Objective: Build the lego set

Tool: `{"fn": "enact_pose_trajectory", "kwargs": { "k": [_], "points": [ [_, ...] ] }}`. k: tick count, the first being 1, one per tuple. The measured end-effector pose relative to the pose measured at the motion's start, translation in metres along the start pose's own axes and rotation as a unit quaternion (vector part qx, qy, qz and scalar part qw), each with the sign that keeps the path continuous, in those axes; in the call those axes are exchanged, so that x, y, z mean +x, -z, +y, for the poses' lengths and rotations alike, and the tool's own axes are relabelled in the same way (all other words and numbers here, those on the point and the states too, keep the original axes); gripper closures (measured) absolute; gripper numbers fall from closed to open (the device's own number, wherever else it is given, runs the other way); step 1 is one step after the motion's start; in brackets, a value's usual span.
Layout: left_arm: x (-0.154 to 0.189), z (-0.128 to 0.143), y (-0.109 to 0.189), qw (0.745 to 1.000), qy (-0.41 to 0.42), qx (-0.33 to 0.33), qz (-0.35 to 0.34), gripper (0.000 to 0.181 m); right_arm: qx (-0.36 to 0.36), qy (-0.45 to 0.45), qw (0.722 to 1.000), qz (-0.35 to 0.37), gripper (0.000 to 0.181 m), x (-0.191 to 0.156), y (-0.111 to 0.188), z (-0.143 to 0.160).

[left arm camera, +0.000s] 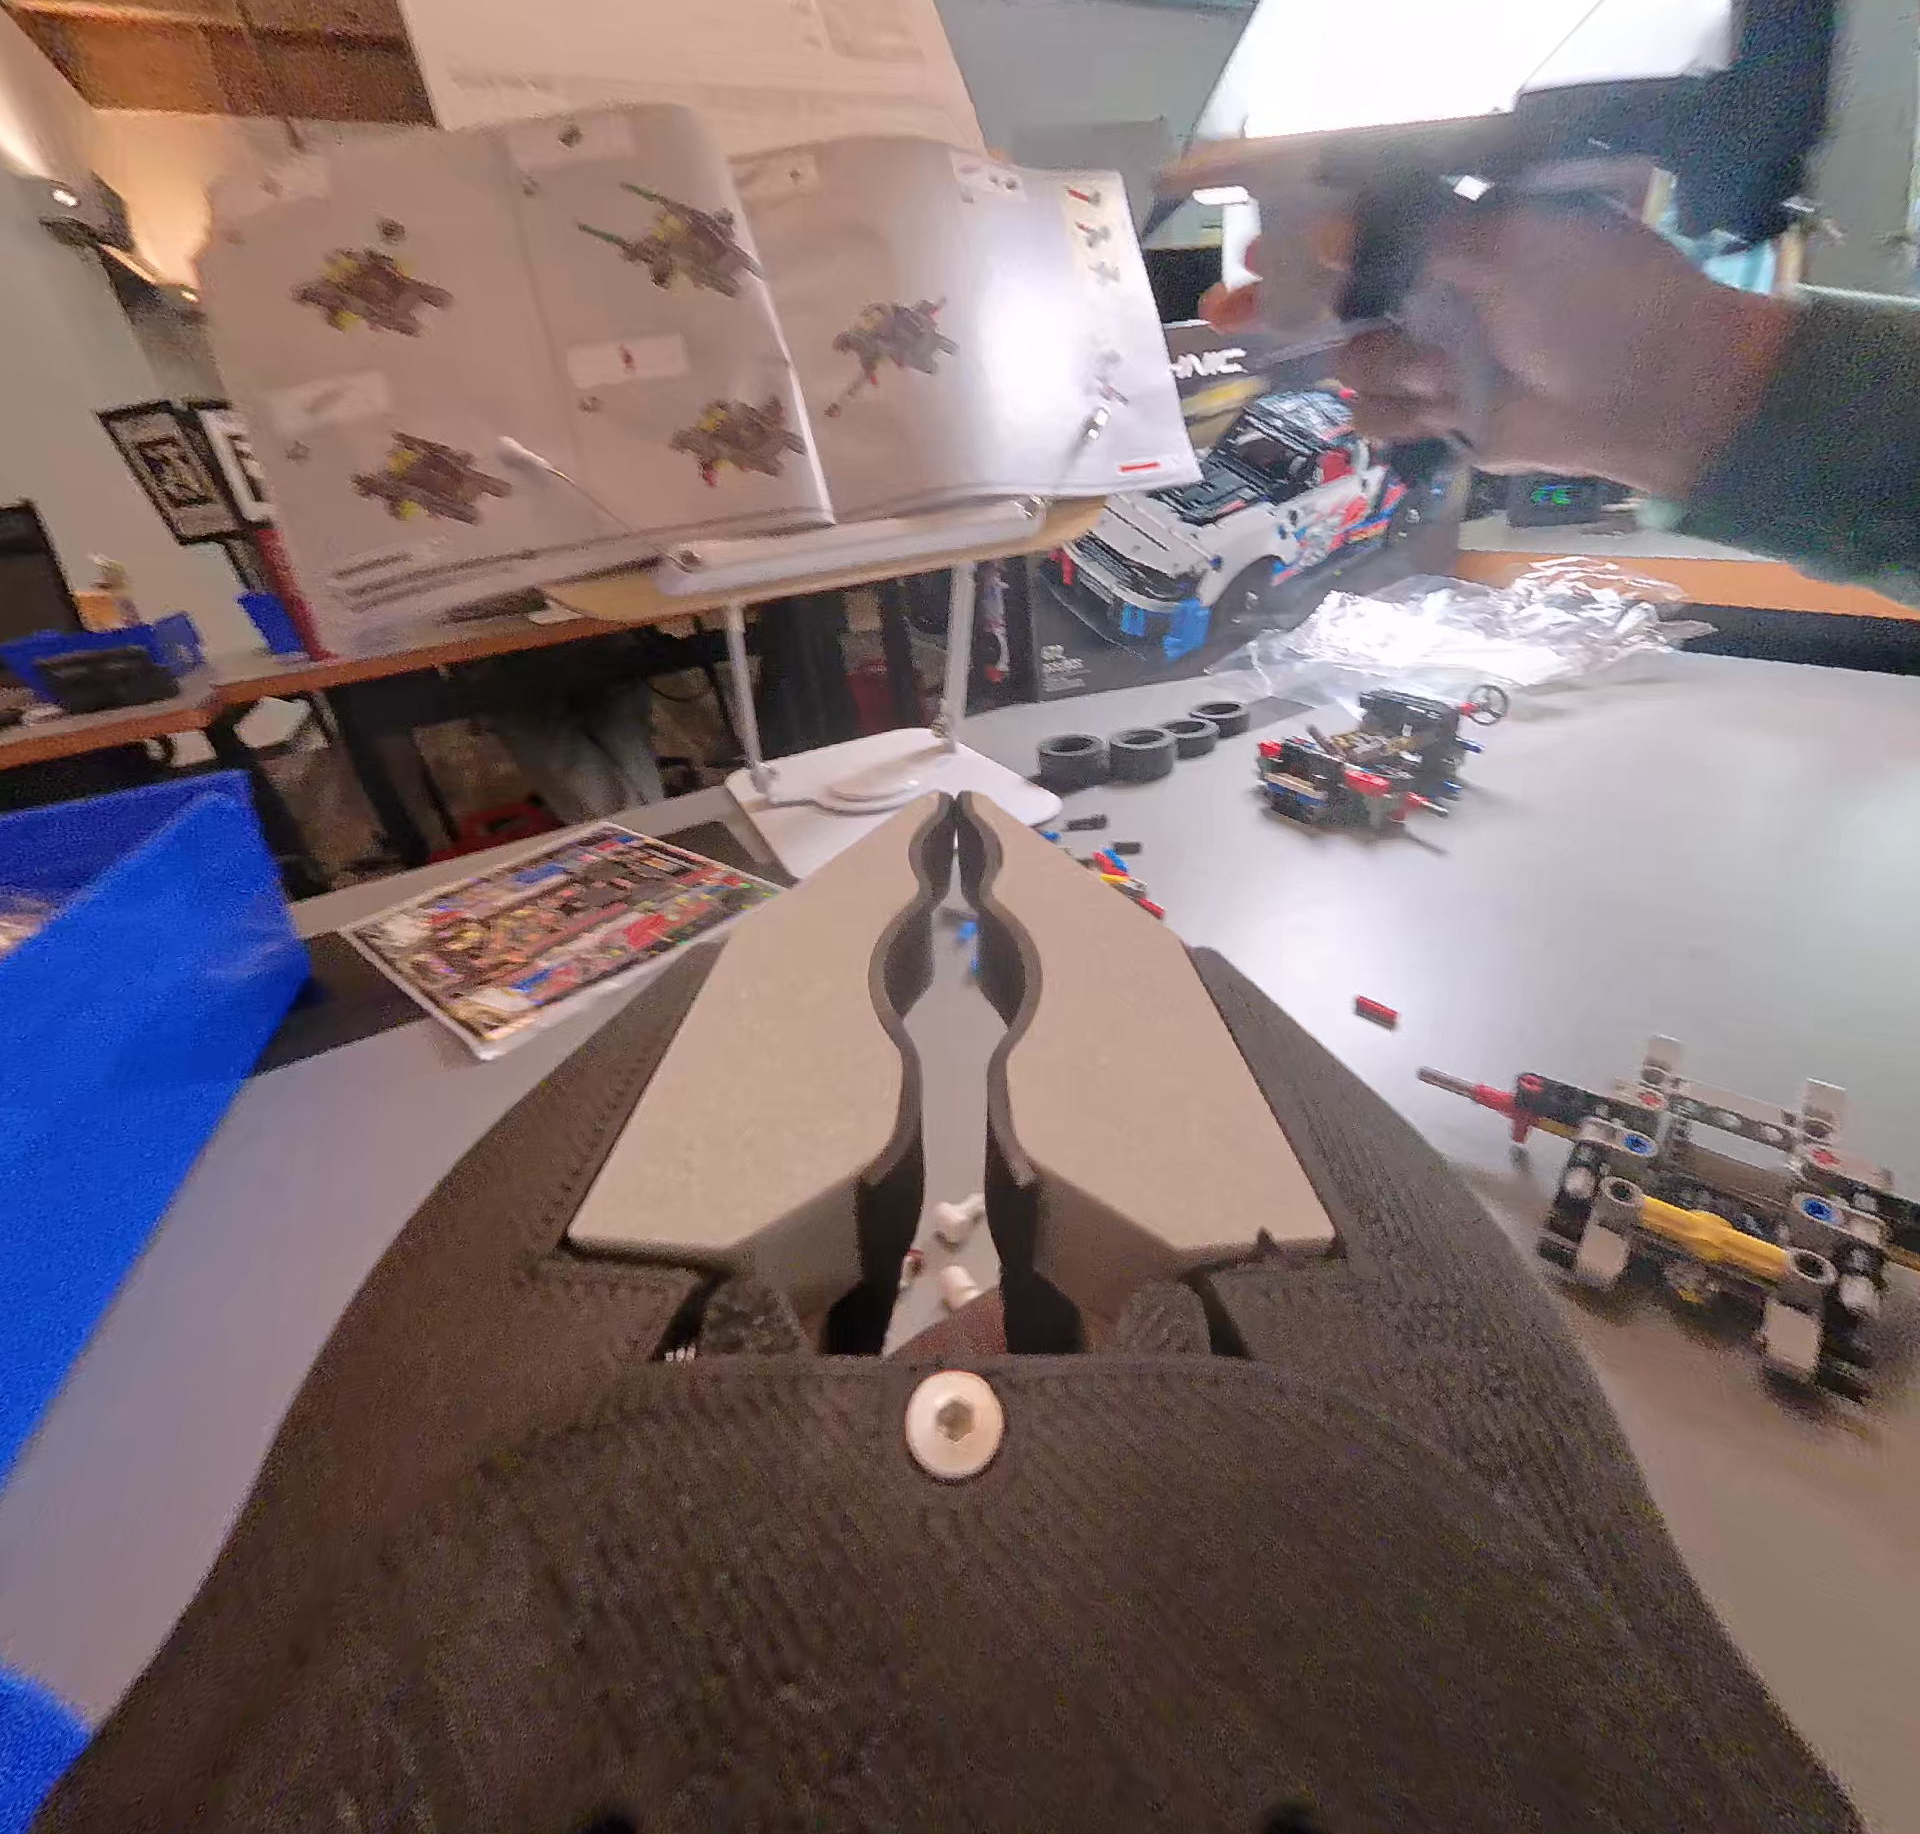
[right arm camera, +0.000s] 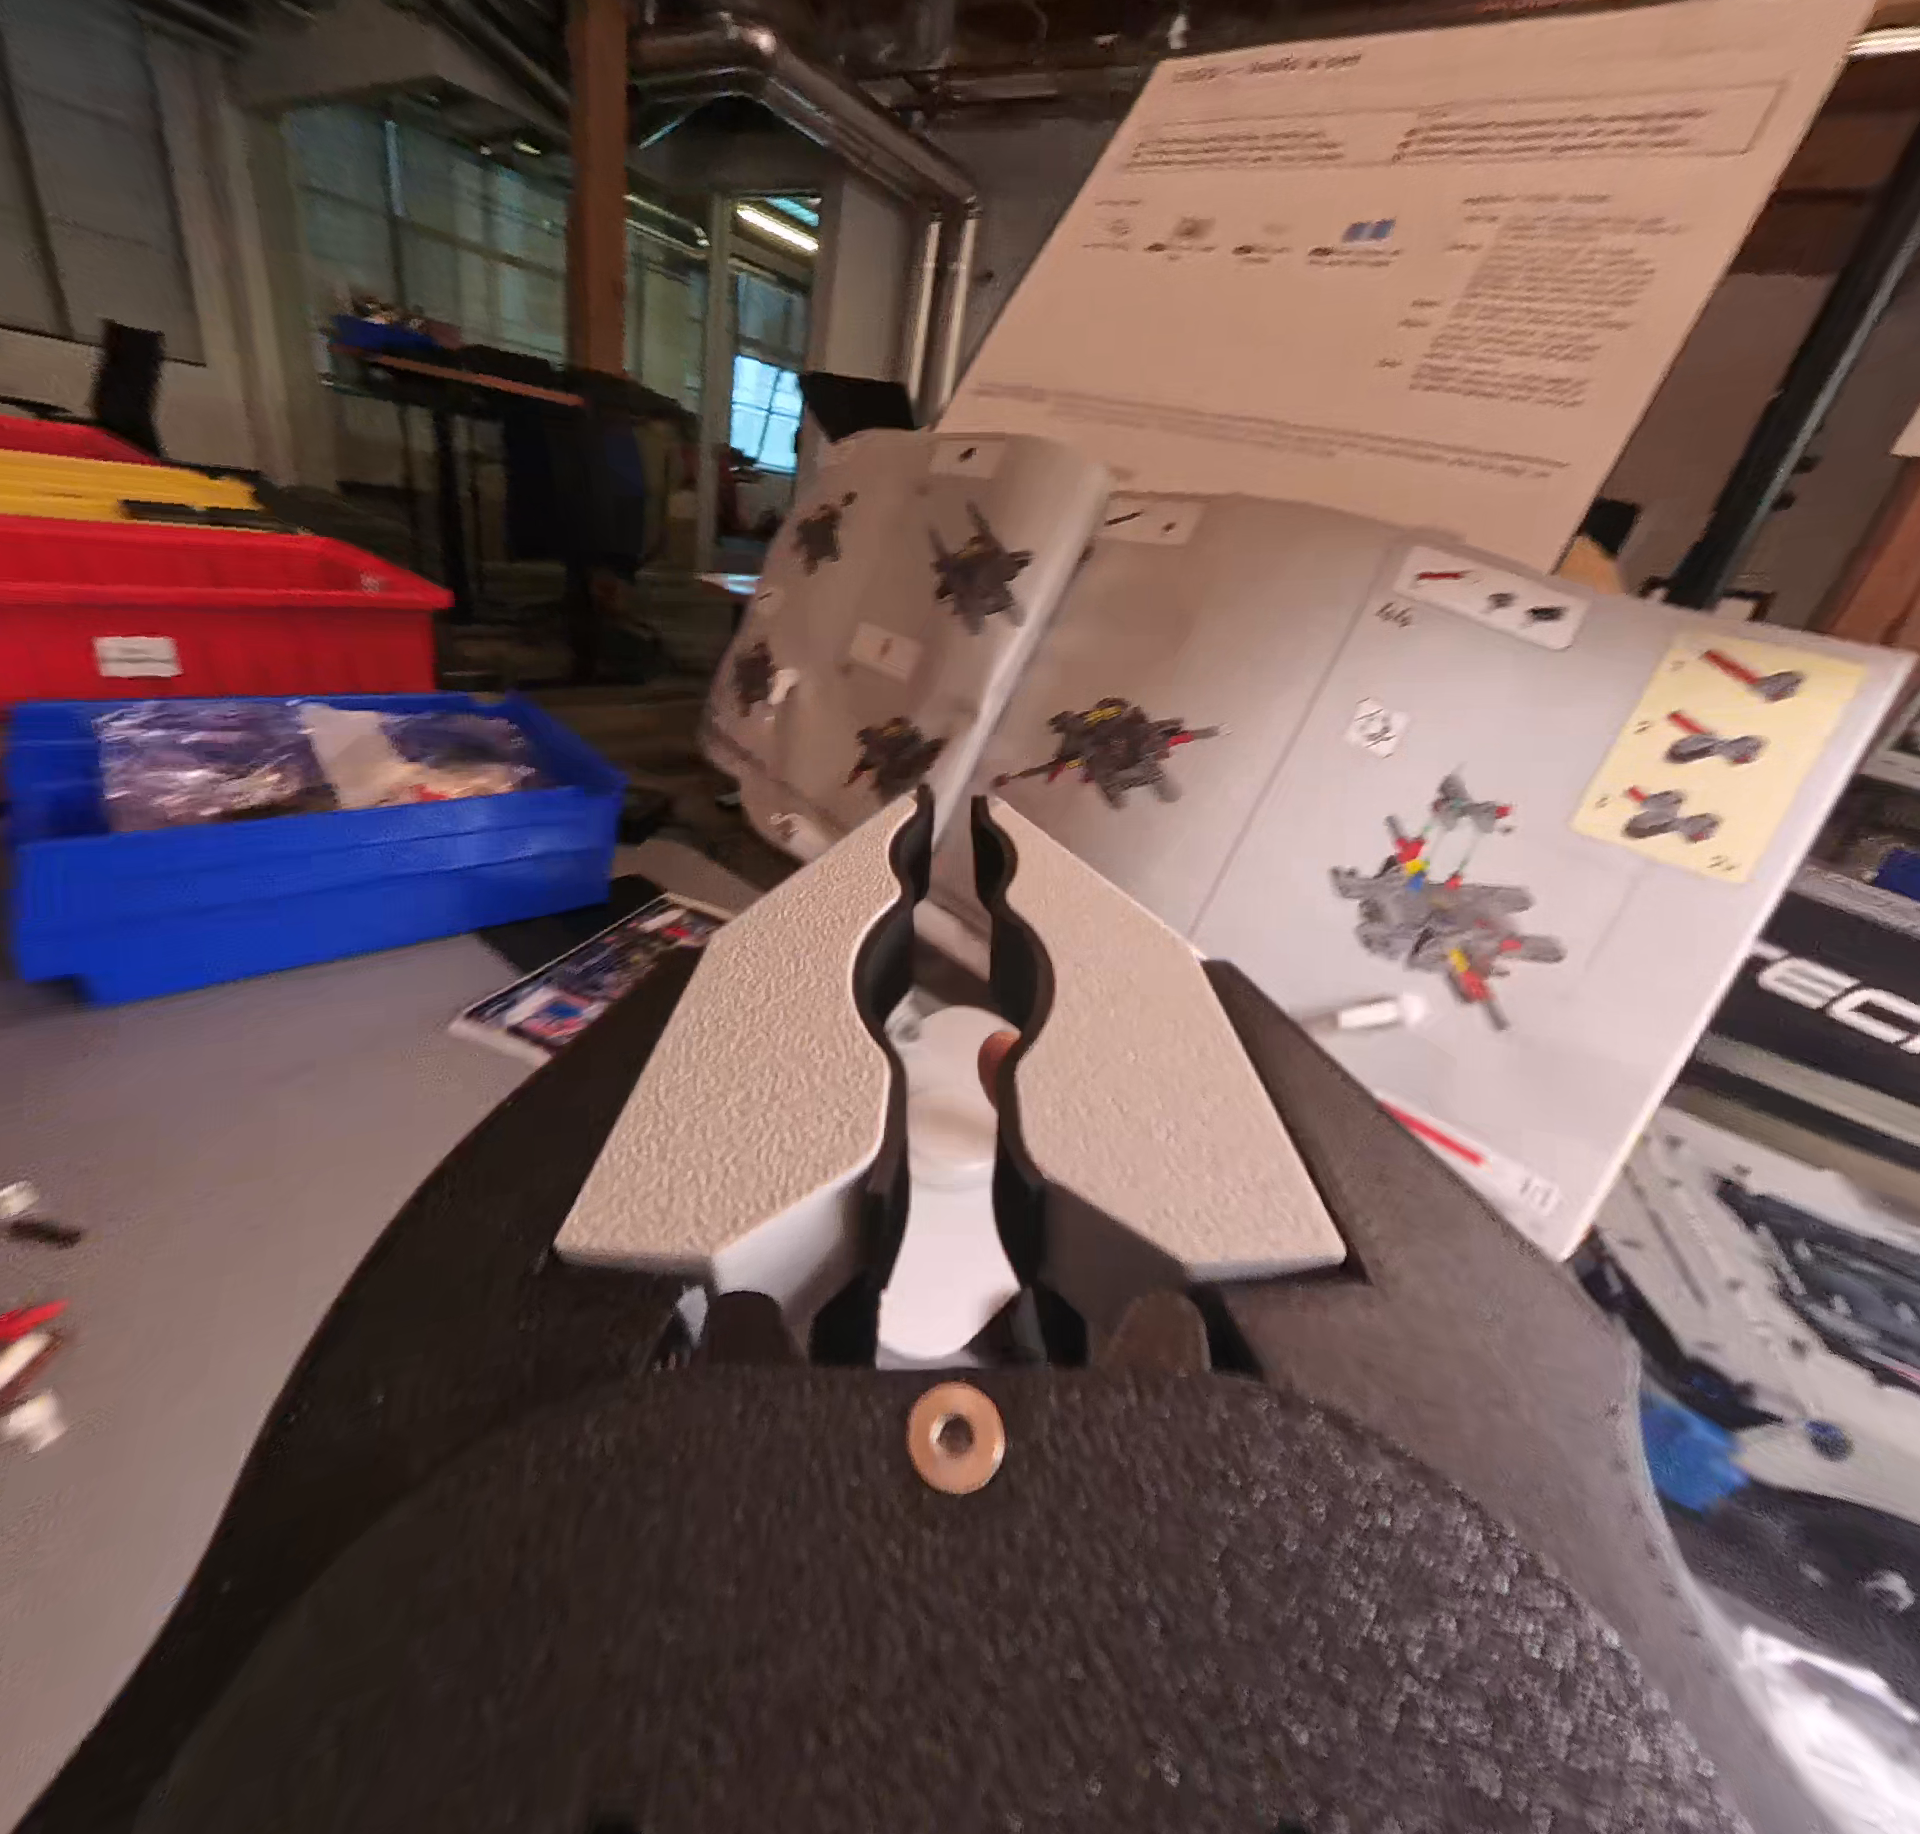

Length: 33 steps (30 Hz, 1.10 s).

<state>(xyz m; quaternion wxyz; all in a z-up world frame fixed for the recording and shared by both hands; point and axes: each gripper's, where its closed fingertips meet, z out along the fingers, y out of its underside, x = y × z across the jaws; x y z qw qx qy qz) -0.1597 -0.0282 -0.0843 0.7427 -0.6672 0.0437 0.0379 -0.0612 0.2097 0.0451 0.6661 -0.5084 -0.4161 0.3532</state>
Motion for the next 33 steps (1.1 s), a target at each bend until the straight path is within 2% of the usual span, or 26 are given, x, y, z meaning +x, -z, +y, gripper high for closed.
{"fn": "enact_pose_trajectory", "kwargs": {
  "k": [3, 6, 10, 13, 18, 21, 28, 33],
  "points": [
    [-0.027, -0.019, 0.013, 1.000, 0.007, 0.011, -0.028, 0.181, -0.039, -0.001, 0.998, -0.048, 0.175, -0.047, 0.045, 0.021],
    [-0.053, -0.035, 0.027, 0.997, 0.043, 0.032, -0.050, 0.181, -0.075, -0.025, 0.994, -0.078, 0.172, -0.080, 0.092, 0.043],
    [-0.068, -0.041, 0.036, 0.996, 0.052, 0.038, -0.064, 0.181, -0.116, -0.045, 0.990, -0.065, 0.168, -0.102, 0.144, 0.079],
    [-0.068, -0.043, 0.036, 0.996, 0.046, 0.034, -0.064, 0.181, -0.117, -0.080, 0.988, -0.058, 0.164, -0.114, 0.167, 0.103],
    [-0.058, -0.048, 0.030, 0.998, 0.048, 0.018, -0.048, 0.181, -0.106, -0.095, 0.989, -0.045, 0.163, -0.117, 0.172, 0.129],
    [-0.044, -0.043, 0.021, 0.997, 0.064, 0.006, -0.033, 0.181, -0.094, -0.066, 0.993, -0.038, 0.163, -0.115, 0.171, 0.129],
    [0.001, -0.014, -0.014, 0.995, 0.097, -0.016, 0.001, 0.181, -0.088, -0.062, 0.993, -0.044, 0.163, -0.117, 0.170, 0.126],
    [0.010, 0.001, -0.036, 0.991, 0.134, -0.004, -0.008, 0.176, -0.083, -0.085, 0.992, -0.036, 0.163, -0.108, 0.172, 0.124]
  ]
}}
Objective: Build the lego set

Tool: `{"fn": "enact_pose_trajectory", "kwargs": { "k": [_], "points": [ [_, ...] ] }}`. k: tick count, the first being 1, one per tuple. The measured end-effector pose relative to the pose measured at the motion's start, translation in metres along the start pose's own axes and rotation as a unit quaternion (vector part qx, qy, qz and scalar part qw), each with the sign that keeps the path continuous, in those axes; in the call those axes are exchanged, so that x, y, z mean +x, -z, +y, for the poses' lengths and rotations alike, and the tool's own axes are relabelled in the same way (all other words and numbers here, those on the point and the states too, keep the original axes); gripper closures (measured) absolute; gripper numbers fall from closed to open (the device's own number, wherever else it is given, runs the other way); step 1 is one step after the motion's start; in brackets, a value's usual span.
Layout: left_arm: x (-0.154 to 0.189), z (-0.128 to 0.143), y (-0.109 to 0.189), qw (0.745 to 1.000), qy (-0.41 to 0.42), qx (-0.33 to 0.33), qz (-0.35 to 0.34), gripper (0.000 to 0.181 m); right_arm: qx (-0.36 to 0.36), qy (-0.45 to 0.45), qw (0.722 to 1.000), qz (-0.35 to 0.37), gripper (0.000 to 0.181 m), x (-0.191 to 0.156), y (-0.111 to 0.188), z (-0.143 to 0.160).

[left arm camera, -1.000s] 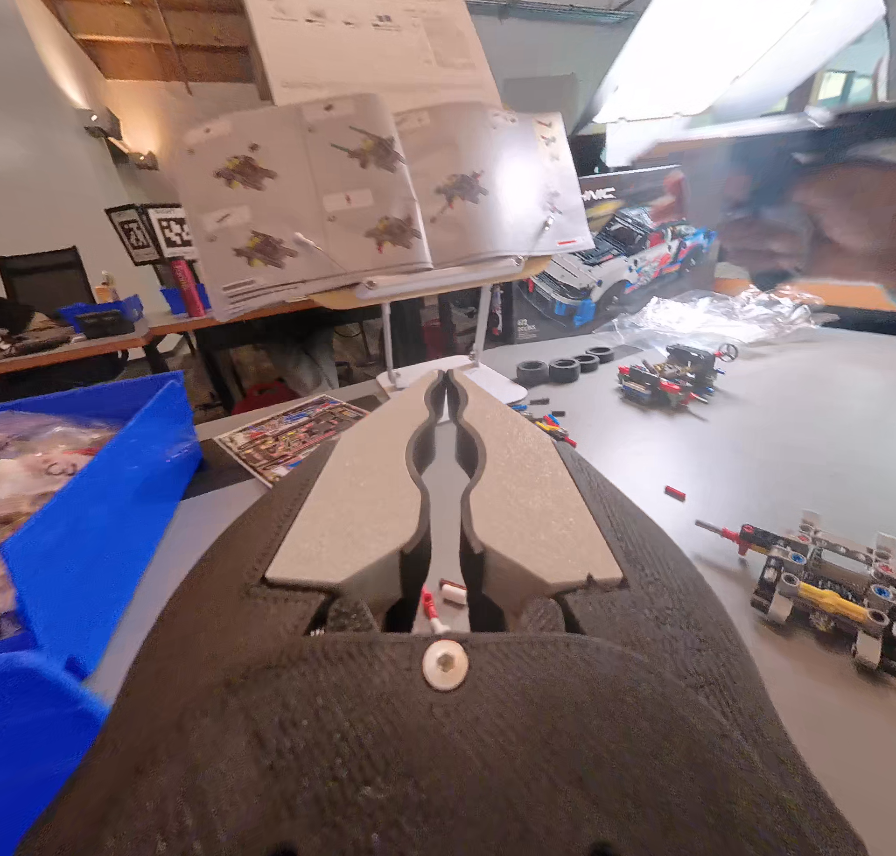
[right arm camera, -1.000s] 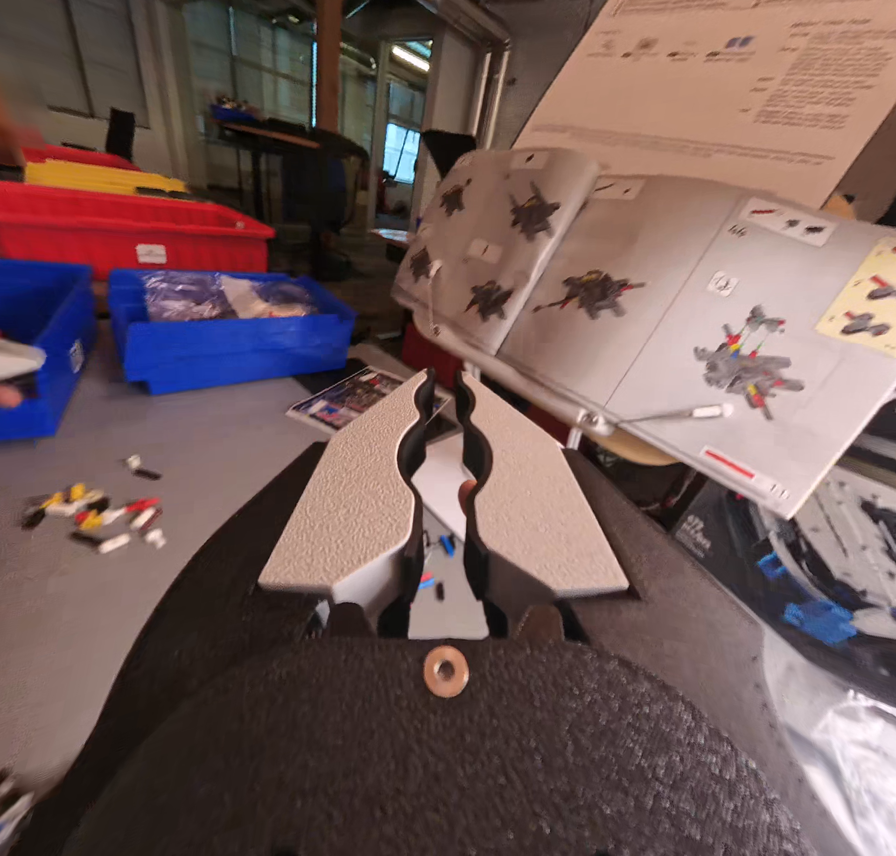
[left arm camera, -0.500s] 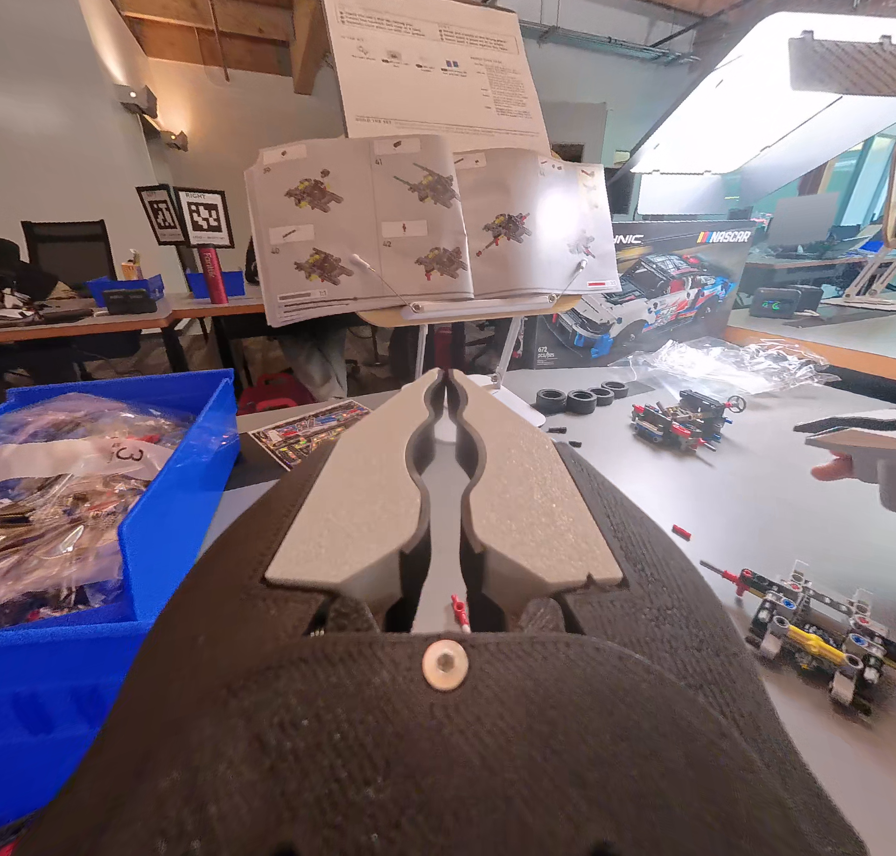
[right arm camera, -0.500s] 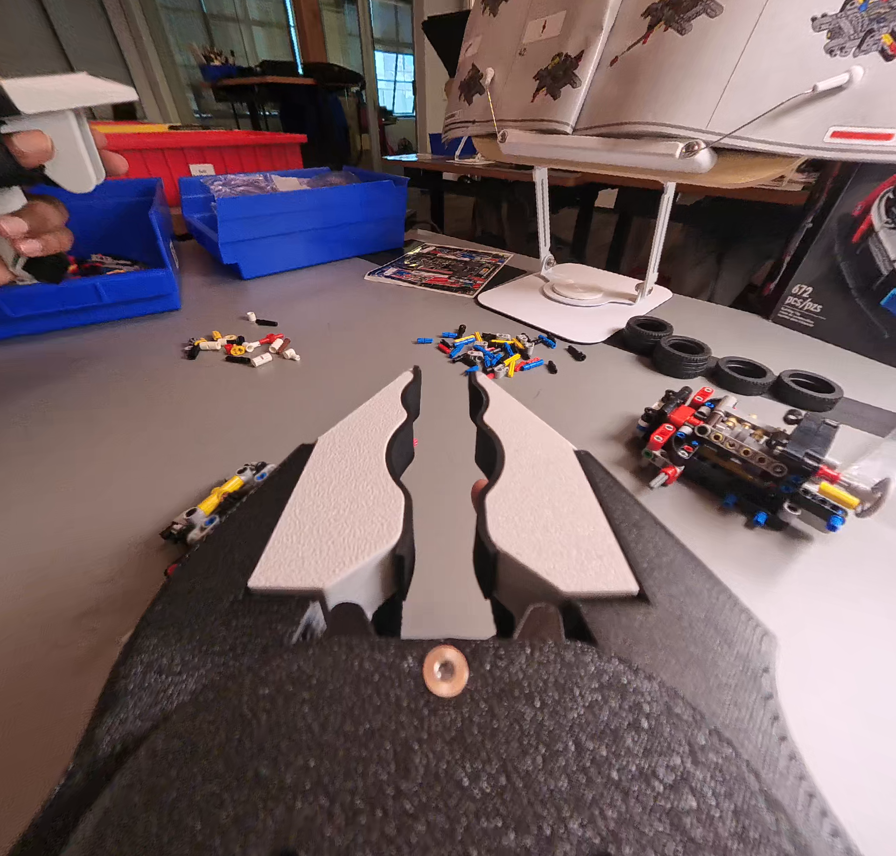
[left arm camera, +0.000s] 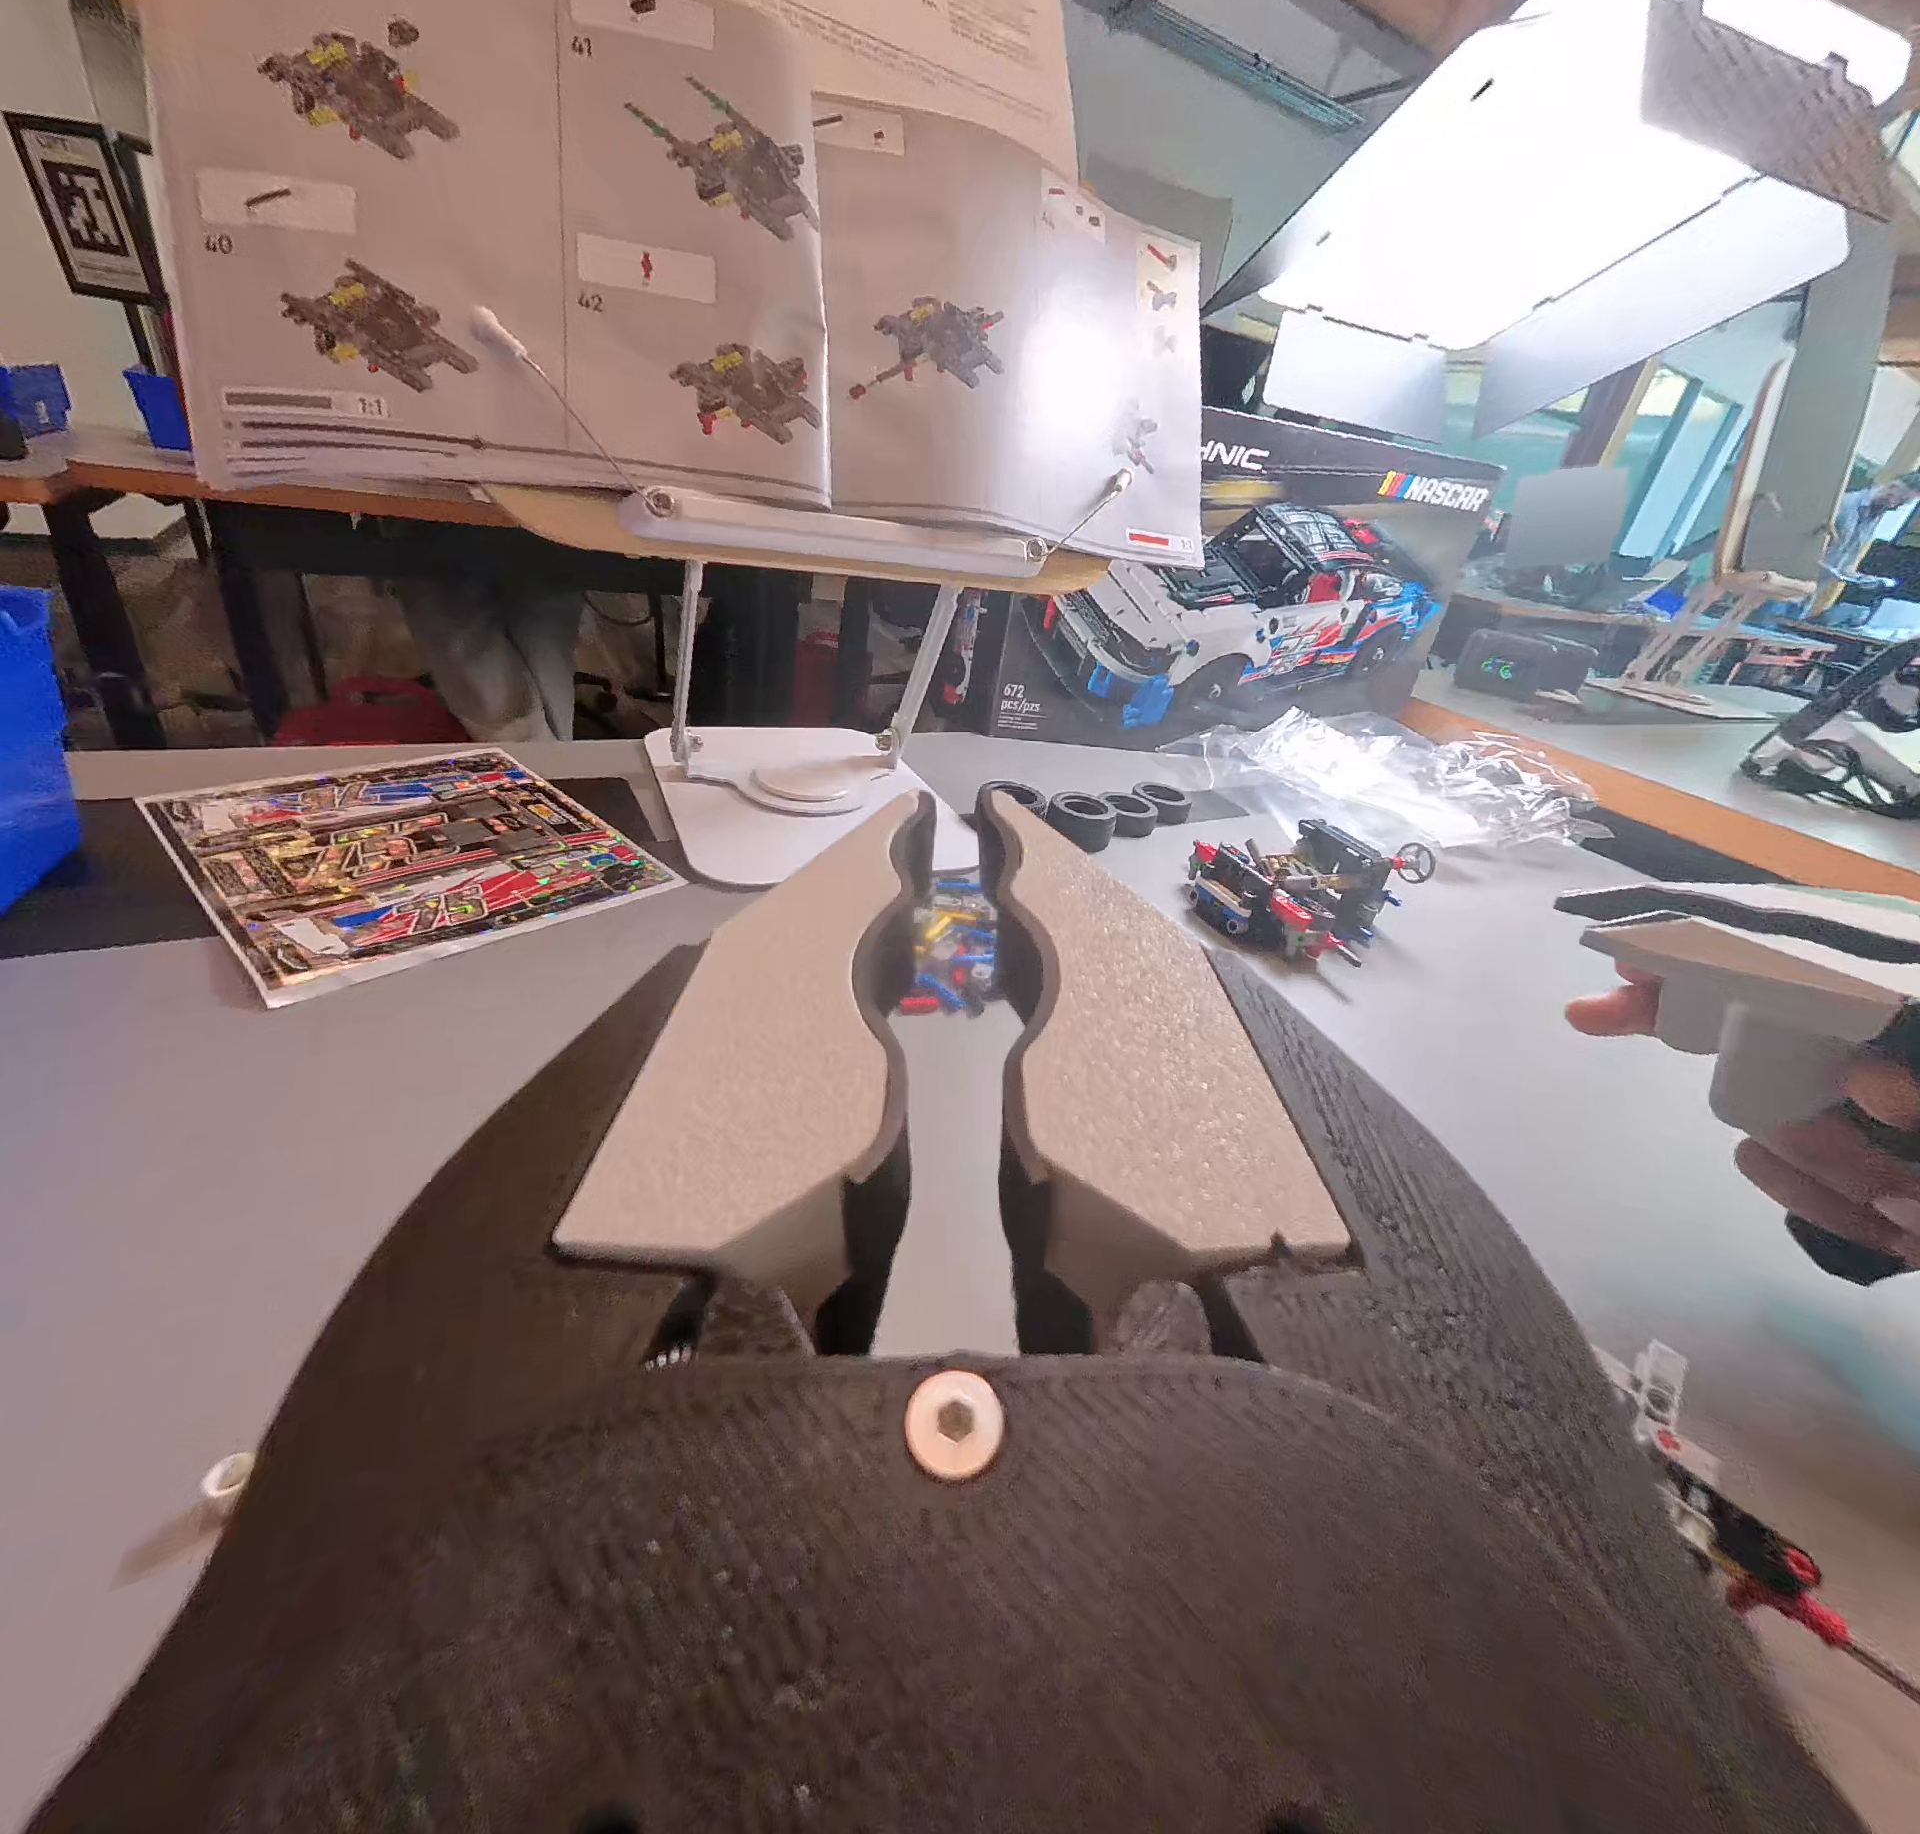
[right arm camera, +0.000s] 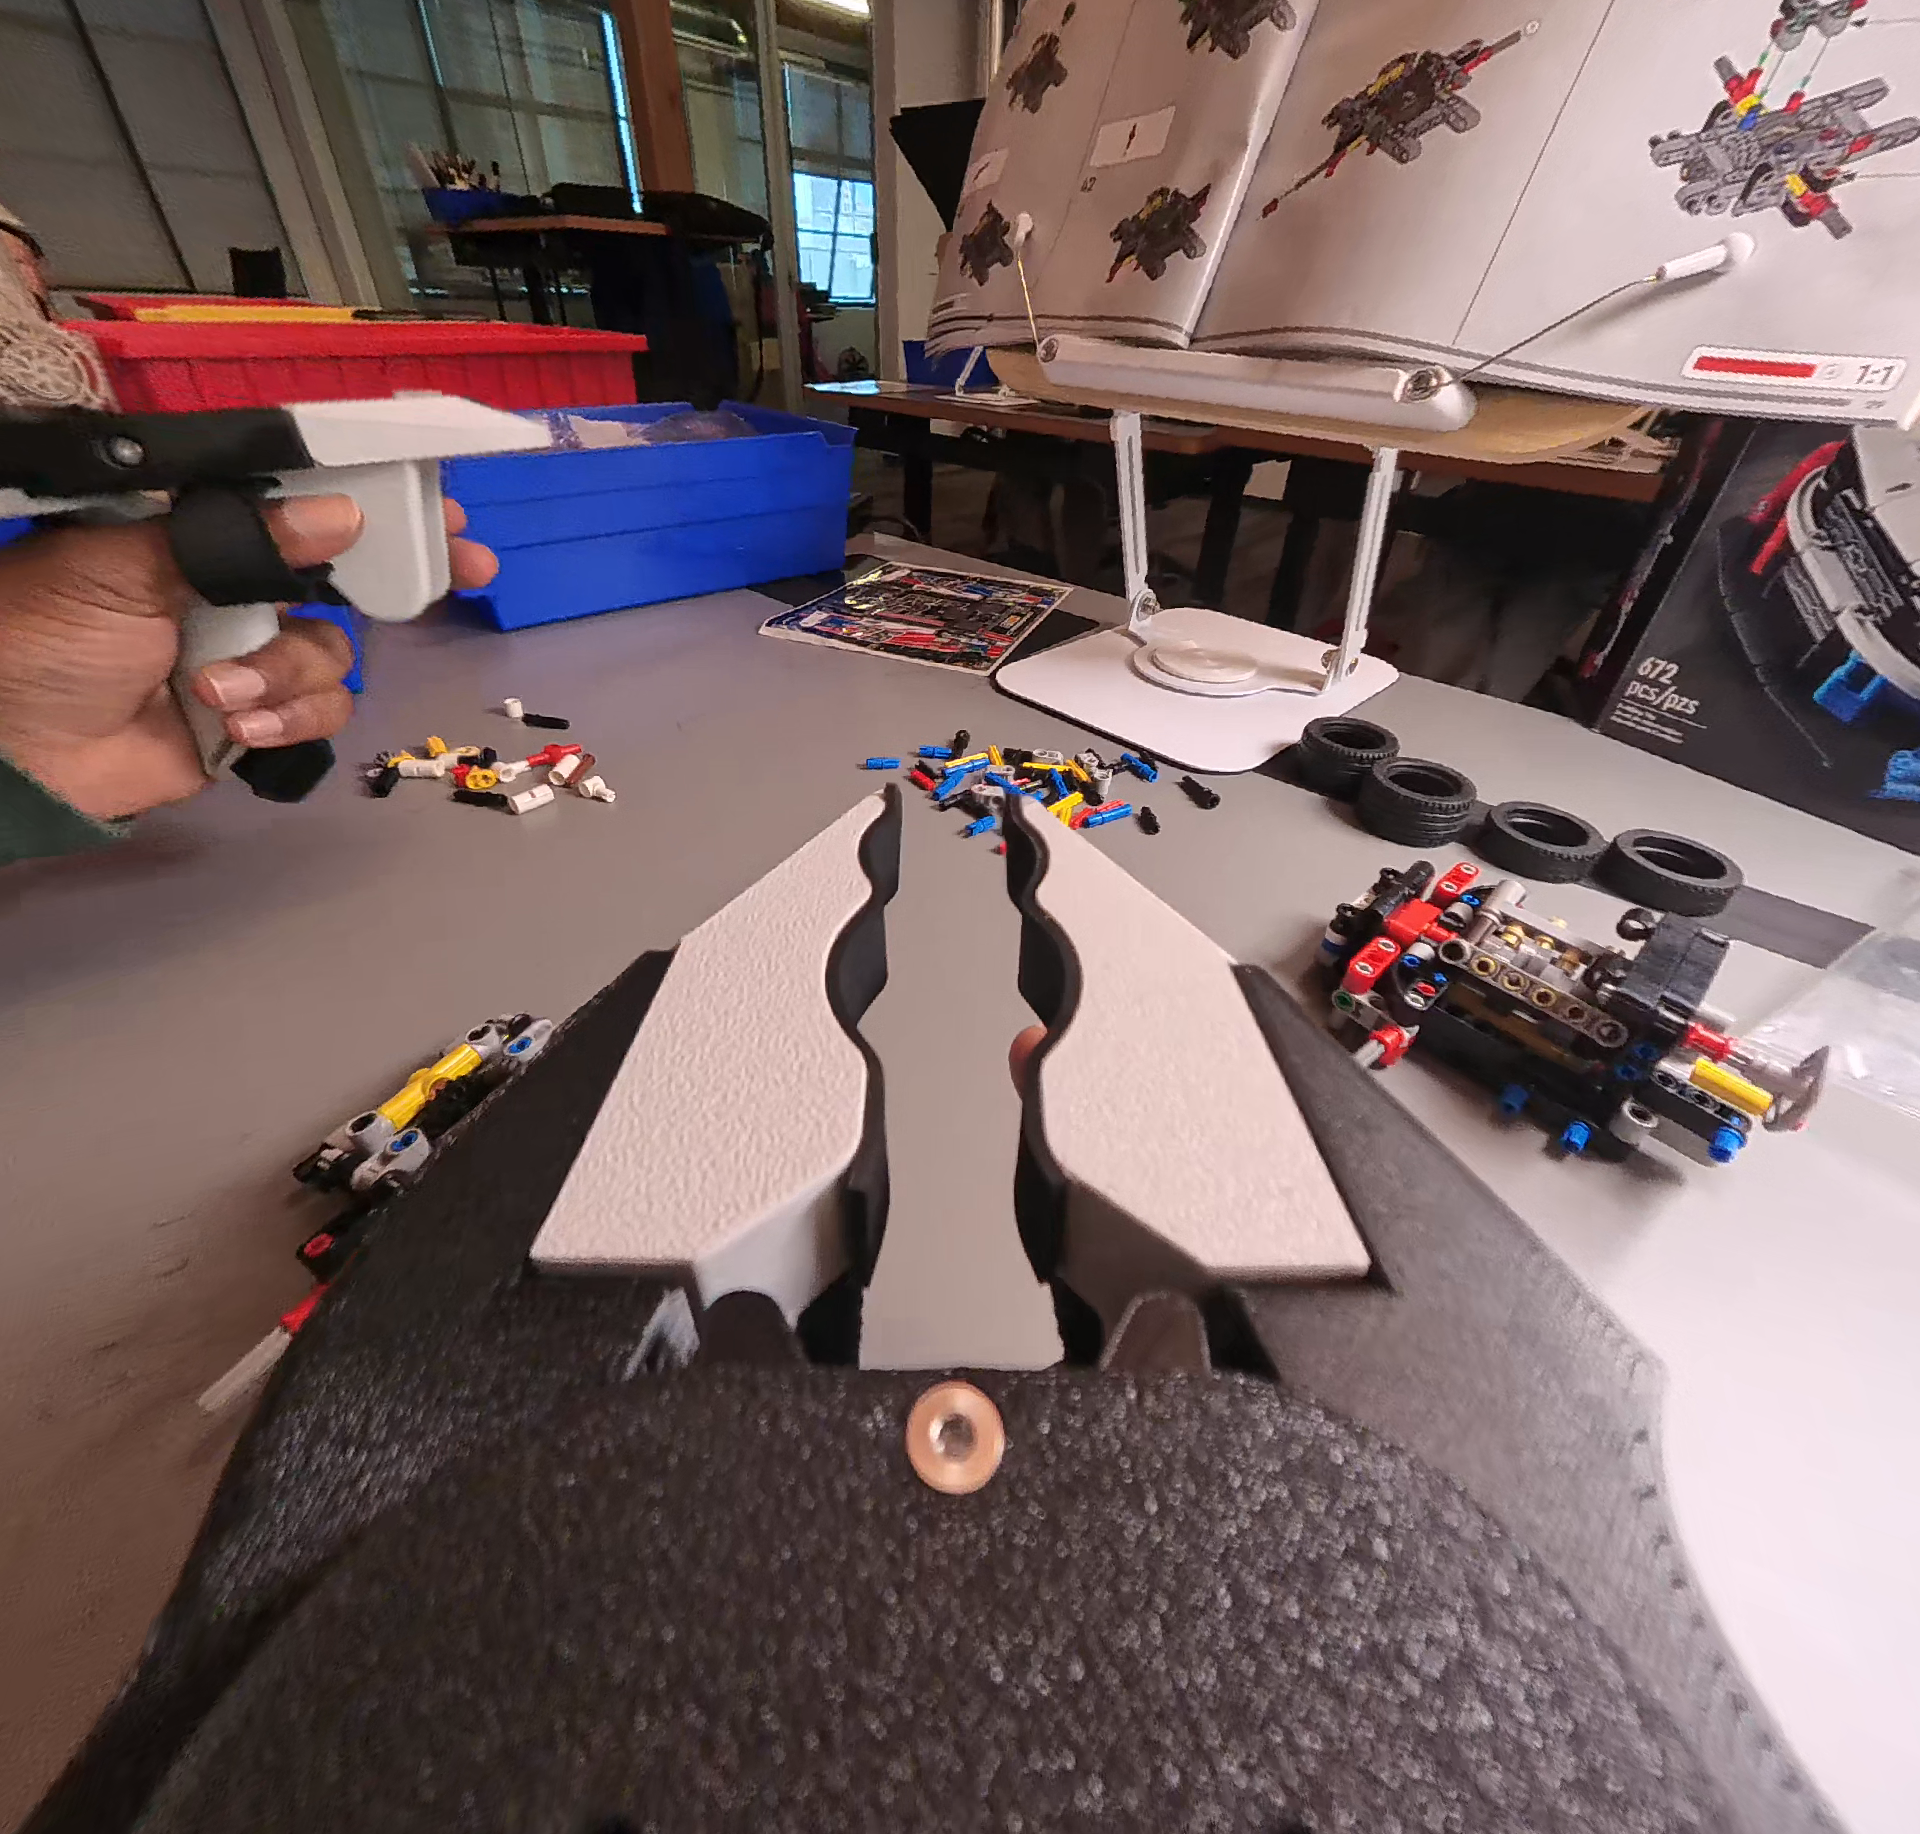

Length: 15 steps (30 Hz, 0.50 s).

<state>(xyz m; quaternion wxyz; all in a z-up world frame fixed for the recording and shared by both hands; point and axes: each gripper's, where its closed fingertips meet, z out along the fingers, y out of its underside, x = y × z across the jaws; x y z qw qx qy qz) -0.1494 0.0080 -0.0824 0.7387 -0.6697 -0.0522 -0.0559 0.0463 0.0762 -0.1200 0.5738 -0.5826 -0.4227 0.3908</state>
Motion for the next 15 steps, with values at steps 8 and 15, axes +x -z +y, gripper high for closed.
{"fn": "enact_pose_trajectory", "kwargs": {
  "k": [8, 15],
  "points": [
    [0.018, 0.031, -0.008, 0.997, -0.052, -0.034, 0.048, 0.170, -0.010, -0.028, 1.000, 0.005, 0.158, 0.012, -0.003, 0.007],
    [0.023, 0.044, -0.012, 0.995, -0.028, -0.058, 0.076, 0.167, -0.021, -0.034, 0.999, 0.018, 0.156, 0.021, -0.004, 0.014]
  ]
}}
